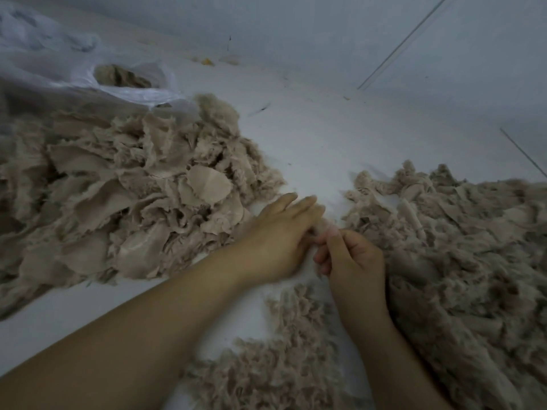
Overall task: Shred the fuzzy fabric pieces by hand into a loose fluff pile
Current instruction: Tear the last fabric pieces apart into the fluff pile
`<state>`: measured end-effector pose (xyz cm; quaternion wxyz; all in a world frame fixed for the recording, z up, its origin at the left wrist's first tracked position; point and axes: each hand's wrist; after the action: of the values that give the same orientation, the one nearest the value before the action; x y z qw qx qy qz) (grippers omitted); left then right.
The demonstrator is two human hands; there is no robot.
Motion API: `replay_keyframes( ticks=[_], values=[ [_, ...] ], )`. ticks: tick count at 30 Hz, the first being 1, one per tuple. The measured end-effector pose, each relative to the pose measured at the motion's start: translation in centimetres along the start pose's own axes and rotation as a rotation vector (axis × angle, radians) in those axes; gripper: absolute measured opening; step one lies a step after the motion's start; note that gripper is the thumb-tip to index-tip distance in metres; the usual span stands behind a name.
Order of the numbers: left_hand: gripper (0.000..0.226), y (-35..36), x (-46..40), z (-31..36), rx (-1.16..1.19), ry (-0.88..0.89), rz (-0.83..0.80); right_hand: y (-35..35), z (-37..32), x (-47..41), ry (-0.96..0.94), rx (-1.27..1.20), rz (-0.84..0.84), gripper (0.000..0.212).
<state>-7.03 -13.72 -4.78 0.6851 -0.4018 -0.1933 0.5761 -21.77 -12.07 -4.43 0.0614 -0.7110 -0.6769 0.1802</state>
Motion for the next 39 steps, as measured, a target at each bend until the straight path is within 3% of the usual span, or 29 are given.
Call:
replay_keyframes(
  ticks=[3, 9, 14, 17, 21, 24, 28, 30, 33, 39],
  values=[
    [0.032, 0.0, -0.1, 0.0, -0.212, 0.085, 0.039, 0.3, 0.4, -0.3, 0.054, 0.046, -0.002, 0.023],
    [0.018, -1.1, 0.7, 0.2, -0.193, 0.123, 0.246, 0.3, 1.3, -0.5, 0.13, 0.136, -0.02, 0.017],
    [0.009, -1.1, 0.9, 1.1, 0.377, 0.066, 0.482, 0.2, 0.8, -0.3, 0.122, 0.068, -0.04, 0.02],
    [0.014, -0.5, 0.9, 1.9, 0.65, -0.067, 0.418, 0.1, 0.5, -0.2, 0.051, 0.039, -0.039, 0.015],
    [0.021, -0.7, 1.1, 2.0, 0.98, -0.109, 0.322, -0.1, 0.5, -0.5, 0.035, -0.066, -0.031, 0.015],
    [0.013, -0.9, 1.0, 2.0, 1.287, -0.254, 0.306, 0.0, 0.3, -0.3, -0.048, -0.051, -0.071, 0.011],
    [0.011, -1.0, 1.1, 2.0, 1.189, -0.312, 0.163, 0.1, 0.3, -0.2, -0.134, 0.018, -0.106, 0.029],
    [0.005, -1.1, 1.1, 1.9, 1.15, -0.303, 0.207, 0.1, 0.4, -0.3, -0.074, -0.017, -0.048, 0.022],
    [0.018, -1.0, 1.0, 1.6, 1.191, -0.293, 0.298, 0.1, 0.8, -0.5, -0.042, -0.022, -0.027, 0.007],
    [0.021, -0.7, 1.0, 1.4, 1.237, -0.262, 0.262, 0.1, 0.6, -0.3, -0.071, -0.045, -0.115, 0.017]
  ],
)
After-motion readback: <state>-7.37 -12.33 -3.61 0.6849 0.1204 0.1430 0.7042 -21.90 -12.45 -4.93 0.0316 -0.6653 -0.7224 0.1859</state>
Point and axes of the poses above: each hand's wrist, its own x-axis away from the middle knuckle, its own y-axis out of the palm, z = x × y, and after that the axes turned 13 degrees about x, right-handed
